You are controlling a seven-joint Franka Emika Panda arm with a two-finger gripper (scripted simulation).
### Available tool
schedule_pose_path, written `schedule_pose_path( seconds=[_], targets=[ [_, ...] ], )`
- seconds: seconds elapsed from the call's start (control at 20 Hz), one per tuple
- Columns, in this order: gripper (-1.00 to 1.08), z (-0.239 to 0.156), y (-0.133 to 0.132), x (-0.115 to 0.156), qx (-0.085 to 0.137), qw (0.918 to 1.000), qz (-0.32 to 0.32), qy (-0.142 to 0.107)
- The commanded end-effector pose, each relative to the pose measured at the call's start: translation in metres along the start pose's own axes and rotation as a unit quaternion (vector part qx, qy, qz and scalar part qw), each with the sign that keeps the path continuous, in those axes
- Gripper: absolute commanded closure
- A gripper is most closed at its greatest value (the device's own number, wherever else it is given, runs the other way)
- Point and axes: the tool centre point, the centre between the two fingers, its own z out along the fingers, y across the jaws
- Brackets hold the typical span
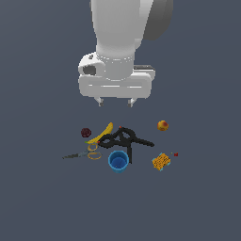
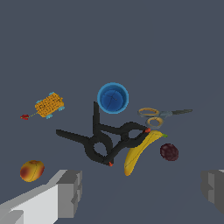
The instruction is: Pick up a designated object from a clutter of objects.
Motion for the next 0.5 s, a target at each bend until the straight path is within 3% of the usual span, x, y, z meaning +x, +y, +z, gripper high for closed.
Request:
schedule_pose_path(
  seconds=[0.0, 0.45],
  targets=[
    [-0.92, 0.0, 0.0, 0.0, 0.0, 1.0, 0.0, 0.0],
    [-0.92, 0.012, -0.022, -0.006, 0.013, 0.9996, -0.012, -0.022]
  ],
)
